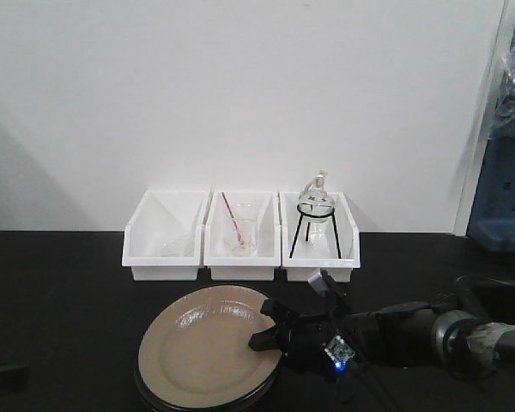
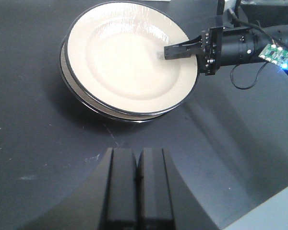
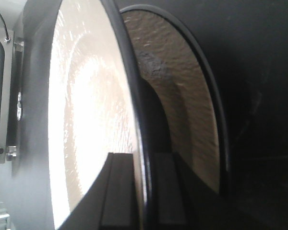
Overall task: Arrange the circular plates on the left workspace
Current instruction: 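Open the right gripper and withdraw it from the plate stack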
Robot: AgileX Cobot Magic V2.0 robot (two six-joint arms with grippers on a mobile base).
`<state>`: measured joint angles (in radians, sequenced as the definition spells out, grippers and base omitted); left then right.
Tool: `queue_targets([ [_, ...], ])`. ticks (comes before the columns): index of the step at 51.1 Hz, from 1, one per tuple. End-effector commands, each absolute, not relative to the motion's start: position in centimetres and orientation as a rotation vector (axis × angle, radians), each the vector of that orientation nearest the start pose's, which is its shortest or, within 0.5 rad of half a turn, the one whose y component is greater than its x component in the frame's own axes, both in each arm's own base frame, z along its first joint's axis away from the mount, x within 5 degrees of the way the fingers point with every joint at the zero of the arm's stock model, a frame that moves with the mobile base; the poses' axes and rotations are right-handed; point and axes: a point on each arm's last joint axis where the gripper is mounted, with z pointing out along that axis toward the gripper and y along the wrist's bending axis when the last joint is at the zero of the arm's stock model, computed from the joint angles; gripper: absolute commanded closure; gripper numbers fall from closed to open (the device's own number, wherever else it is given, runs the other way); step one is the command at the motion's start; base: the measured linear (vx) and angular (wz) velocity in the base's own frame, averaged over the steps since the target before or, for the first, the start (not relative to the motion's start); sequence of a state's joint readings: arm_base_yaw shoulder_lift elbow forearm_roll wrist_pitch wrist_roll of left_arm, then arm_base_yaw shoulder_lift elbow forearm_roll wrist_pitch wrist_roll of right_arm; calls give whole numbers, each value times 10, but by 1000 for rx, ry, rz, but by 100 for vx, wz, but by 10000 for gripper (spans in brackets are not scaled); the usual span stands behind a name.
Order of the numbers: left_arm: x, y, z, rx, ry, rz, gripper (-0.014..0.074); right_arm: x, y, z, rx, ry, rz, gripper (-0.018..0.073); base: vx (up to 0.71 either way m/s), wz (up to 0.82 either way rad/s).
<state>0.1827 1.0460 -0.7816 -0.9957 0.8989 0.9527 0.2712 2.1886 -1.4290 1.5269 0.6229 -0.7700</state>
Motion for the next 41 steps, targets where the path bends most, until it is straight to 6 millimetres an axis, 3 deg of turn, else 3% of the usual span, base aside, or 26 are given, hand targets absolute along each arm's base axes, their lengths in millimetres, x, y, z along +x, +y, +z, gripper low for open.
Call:
queue_targets([
  [1,199,-25,331,306,2096,-653,597,433,177,186,96,2281,1255,418,0,0],
  [9,199,-25,331,311,2100,-646,597,433,177,189,-103,2230,1168,210,0,0],
  [17,199,-25,330,321,2109,-632,597,434,175,193,-344,2142,1001,83,0,0],
  [25,199,-24,329,322,2111,-622,597,440,168,198,-528,2048,747,68,0,0],
  [34,200,-23,330,316,2107,-612,597,444,155,213,-582,1987,544,68,0,0],
  [35,201,-22,330,306,2102,-598,597,445,143,229,-557,1960,505,68,0,0],
  [41,202,-21,330,292,2094,-572,597,444,122,257,-461,1926,508,95,0,0],
])
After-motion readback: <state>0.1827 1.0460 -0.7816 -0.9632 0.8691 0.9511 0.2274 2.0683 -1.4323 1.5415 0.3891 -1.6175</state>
